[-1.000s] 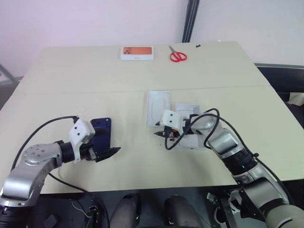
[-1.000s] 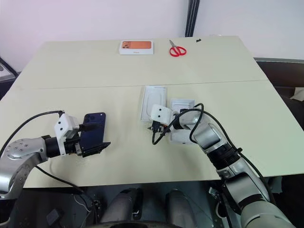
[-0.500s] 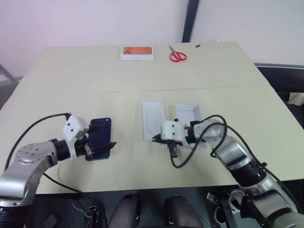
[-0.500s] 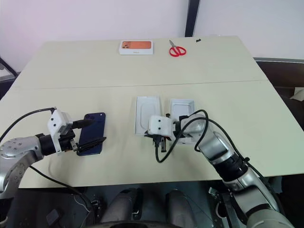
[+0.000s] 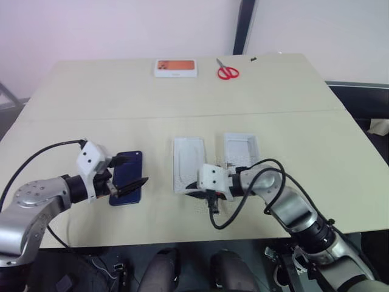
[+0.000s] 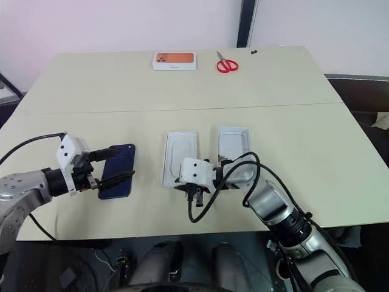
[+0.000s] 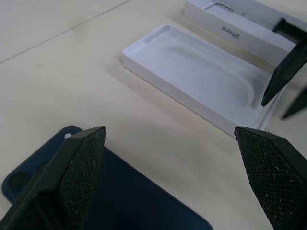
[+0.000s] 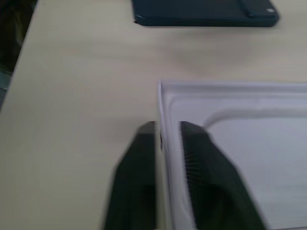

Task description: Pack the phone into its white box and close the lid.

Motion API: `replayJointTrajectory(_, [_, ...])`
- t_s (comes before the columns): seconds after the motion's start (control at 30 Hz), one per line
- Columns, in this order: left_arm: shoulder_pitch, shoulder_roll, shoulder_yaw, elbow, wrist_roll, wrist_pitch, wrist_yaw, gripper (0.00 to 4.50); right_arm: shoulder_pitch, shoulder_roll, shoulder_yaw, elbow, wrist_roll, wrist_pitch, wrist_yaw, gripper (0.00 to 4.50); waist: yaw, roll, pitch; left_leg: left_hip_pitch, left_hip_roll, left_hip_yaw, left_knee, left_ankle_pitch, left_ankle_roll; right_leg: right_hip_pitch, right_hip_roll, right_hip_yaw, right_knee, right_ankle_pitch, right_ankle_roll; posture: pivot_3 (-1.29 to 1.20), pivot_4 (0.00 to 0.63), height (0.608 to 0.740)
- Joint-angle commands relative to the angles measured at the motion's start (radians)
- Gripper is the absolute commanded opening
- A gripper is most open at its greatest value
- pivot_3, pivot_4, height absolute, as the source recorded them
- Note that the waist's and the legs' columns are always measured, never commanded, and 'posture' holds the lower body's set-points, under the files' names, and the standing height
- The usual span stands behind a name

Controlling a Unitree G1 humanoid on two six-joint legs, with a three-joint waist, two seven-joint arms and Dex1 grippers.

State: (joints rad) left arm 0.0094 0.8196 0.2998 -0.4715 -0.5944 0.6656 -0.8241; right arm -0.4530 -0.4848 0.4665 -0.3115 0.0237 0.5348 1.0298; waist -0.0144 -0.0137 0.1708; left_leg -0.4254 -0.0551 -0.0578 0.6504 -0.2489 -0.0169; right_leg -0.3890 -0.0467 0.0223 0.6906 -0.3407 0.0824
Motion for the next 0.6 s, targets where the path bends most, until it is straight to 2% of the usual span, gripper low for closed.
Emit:
replayJointTrajectory(0.03, [0.019, 0.017, 0.053, -0.025, -0.011, -0.004, 0.001, 4.5, -0.024, 0.015, -0.052, -0.042, 0.059, 0.016, -0.007, 3.09, 0.0, 0.0, 0.0, 0.0, 0.0, 0.0, 0.0, 0.0, 0.0, 0.0, 0.0, 0.0, 0.0, 0.0, 0.0, 0.0, 0.15, 0.74])
replayJointTrajectory(0.1, [0.032, 0.015, 0.069, -0.014, -0.005, 0.001, 0.017, 4.5, -0.052, 0.021, -0.11, -0.046, 0.108, 0.053, -0.014, 4.06, 0.0, 0.0, 0.0, 0.0, 0.0, 0.0, 0.0, 0.0, 0.0, 0.0, 0.0, 0.0, 0.0, 0.0, 0.0, 0.0, 0.15, 0.74])
replayJointTrajectory(0.17, [0.033, -0.001, 0.102, 0.016, -0.015, 0.048, 0.069, 4.5, -0.106, 0.047, -0.174, -0.039, 0.161, 0.114, -0.042, 4.06, 0.0, 0.0, 0.0, 0.0, 0.0, 0.0, 0.0, 0.0, 0.0, 0.0, 0.0, 0.0, 0.0, 0.0, 0.0, 0.0, 0.15, 0.74])
replayJointTrajectory(0.27, [0.019, -0.027, 0.147, 0.054, -0.042, 0.135, 0.154, 4.5, -0.164, 0.084, -0.18, -0.011, 0.17, 0.164, -0.093, 4.06, -0.001, 0.0, 0.0, 0.001, 0.0, 0.0, -0.001, 0.0, 0.0, 0.0, 0.0, 0.0, 0.0, 0.0, 0.0, 0.0, 0.15, 0.74])
replayJointTrajectory(0.37, [-0.002, -0.068, 0.207, 0.117, -0.061, 0.245, 0.266, 4.5, -0.243, 0.16, -0.094, 0.11, 0.073, 0.193, -0.206, 3.18, -0.005, 0.0, 0.0, 0.001, 0.0, -0.001, -0.002, 0.0, 0.0, -0.001, 0.0, 0.0, 0.0, 0.0, 0.0, 0.0, 0.15, 0.74])
replayJointTrajectory(0.57, [-0.09, -0.097, 0.248, 0.219, -0.095, 0.448, 0.402, 4.5, -0.336, 0.276, 0.035, 0.278, -0.036, 0.12, -0.297, 0.04, -0.001, -0.001, -0.001, 0.001, 0.0, 0.0, 0.0, 0.001, -0.002, -0.004, 0.0, -0.001, 0.002, 0.0, 0.0, 0.0, 0.15, 0.74])
replayJointTrajectory(0.6, [-0.108, -0.096, 0.246, 0.238, -0.1, 0.483, 0.413, 4.5, -0.349, 0.287, 0.063, 0.302, -0.063, 0.101, -0.304, 0.04, -0.002, -0.001, -0.001, 0.0, 0.0, 0.0, 0.0, 0.001, -0.002, -0.004, 0.0, -0.001, 0.002, 0.0, 0.0, 0.0, 0.15, 0.74])
